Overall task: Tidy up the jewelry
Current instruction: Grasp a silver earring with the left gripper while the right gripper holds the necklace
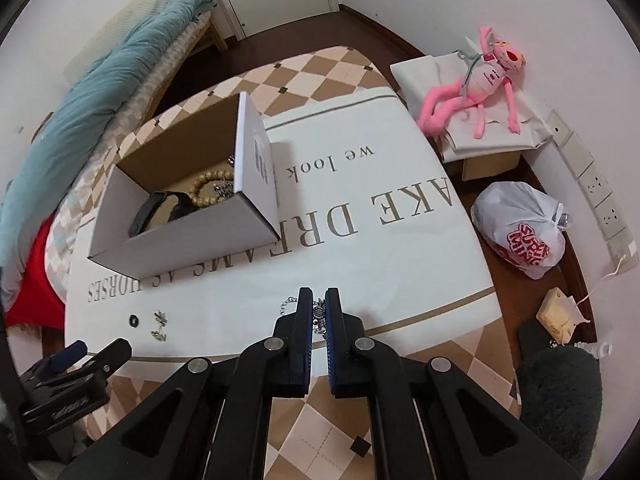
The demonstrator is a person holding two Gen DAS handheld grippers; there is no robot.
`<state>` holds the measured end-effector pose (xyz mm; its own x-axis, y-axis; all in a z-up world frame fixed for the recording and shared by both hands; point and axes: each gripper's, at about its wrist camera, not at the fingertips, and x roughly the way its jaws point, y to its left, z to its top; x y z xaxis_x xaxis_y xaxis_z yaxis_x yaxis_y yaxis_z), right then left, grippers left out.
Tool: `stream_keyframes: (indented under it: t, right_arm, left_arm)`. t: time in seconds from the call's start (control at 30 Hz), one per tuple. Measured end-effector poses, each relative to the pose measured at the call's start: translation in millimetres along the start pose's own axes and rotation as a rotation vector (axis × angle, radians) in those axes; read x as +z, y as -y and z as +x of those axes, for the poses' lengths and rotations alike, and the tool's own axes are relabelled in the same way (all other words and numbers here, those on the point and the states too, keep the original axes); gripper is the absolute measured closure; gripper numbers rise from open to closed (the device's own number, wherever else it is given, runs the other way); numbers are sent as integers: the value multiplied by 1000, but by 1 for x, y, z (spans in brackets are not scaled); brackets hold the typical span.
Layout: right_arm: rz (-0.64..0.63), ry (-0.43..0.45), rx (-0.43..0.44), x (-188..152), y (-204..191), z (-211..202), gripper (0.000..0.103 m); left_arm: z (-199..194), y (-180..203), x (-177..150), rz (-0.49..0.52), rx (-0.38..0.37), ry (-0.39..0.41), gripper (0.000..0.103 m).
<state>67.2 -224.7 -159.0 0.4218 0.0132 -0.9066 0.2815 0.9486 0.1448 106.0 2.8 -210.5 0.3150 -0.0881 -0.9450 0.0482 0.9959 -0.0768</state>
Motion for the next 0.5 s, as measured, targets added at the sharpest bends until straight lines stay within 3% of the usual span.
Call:
stream_keyframes:
  t: [0.13, 0.23, 0.37, 0.43, 0.5]
  right_arm:
    - [19, -32, -3, -4, 5, 11, 97]
    - [21, -40, -10, -6, 9, 13, 97]
    - [25, -45, -23, -6, 13, 15, 97]
    - [26, -51, -28, -7, 14, 17, 97]
    - [28, -58, -26, -8, 15, 19, 97]
  left_arm:
    - [10, 19, -1, 40, -18, -27, 30]
    - [15, 29, -1, 55, -20, -36, 35]
    - [24, 39, 2, 82, -20, -52, 76]
    - [25, 41, 6, 94, -9, -44, 82]
    - [25, 43, 6, 109, -10, -40, 96]
